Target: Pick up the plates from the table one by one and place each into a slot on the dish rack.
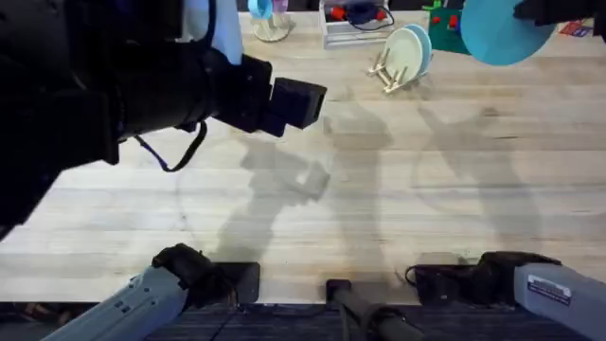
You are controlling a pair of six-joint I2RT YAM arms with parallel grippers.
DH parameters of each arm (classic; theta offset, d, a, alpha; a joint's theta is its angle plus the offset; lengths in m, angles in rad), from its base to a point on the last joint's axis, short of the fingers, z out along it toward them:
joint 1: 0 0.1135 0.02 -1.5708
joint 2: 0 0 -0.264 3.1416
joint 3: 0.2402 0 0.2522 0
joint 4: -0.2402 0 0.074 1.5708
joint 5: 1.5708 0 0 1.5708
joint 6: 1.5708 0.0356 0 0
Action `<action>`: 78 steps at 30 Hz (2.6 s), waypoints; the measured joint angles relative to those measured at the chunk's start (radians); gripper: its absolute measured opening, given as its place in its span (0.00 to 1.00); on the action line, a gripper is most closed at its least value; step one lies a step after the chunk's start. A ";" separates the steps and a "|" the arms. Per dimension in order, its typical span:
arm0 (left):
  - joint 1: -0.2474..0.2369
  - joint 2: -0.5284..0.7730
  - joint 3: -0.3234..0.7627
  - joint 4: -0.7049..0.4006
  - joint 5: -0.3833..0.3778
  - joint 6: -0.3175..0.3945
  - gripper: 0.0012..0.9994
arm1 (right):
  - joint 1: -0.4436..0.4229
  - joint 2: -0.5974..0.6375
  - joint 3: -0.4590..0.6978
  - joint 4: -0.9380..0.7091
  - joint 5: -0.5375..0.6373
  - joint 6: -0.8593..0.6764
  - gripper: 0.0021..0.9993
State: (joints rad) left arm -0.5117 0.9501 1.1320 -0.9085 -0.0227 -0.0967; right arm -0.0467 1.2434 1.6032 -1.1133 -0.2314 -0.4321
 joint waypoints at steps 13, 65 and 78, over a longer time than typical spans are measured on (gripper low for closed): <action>0.000 0.000 0.000 0.000 0.000 0.000 1.00 | 0.005 0.008 0.001 0.165 0.003 0.006 0.03; 0.000 0.000 0.000 0.003 0.000 0.000 1.00 | 0.132 0.384 0.114 0.261 0.048 0.097 0.03; 0.000 0.000 0.000 0.003 0.000 0.000 0.99 | 0.145 0.455 0.116 0.263 0.052 0.111 0.03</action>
State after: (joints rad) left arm -0.5117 0.9501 1.1324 -0.9058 -0.0231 -0.0963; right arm 0.0980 1.6986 1.7195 -0.8504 -0.1791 -0.3207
